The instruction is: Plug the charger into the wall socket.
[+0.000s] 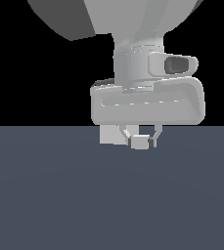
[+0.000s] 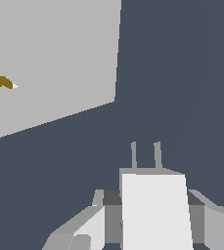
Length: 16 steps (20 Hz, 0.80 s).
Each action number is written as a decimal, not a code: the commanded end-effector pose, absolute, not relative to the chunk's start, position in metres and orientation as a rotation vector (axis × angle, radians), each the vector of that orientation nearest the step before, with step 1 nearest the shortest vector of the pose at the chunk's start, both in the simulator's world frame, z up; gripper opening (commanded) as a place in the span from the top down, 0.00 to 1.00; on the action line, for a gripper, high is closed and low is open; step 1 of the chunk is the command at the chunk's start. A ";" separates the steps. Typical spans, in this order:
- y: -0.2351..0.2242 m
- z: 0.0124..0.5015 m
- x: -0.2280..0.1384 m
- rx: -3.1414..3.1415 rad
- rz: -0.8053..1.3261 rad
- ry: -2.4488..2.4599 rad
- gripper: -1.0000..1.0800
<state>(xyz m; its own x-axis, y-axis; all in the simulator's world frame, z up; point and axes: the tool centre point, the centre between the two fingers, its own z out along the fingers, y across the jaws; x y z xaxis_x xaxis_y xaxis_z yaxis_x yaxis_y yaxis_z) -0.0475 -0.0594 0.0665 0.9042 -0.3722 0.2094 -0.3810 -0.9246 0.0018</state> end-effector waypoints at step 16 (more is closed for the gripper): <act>-0.015 0.100 -0.042 3.116 0.324 -0.097 1.00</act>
<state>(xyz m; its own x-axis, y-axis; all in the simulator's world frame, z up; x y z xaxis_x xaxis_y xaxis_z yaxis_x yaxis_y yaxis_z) -0.0420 -0.0170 0.0992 0.9758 -0.0726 0.2064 -0.0744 -0.9972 0.0010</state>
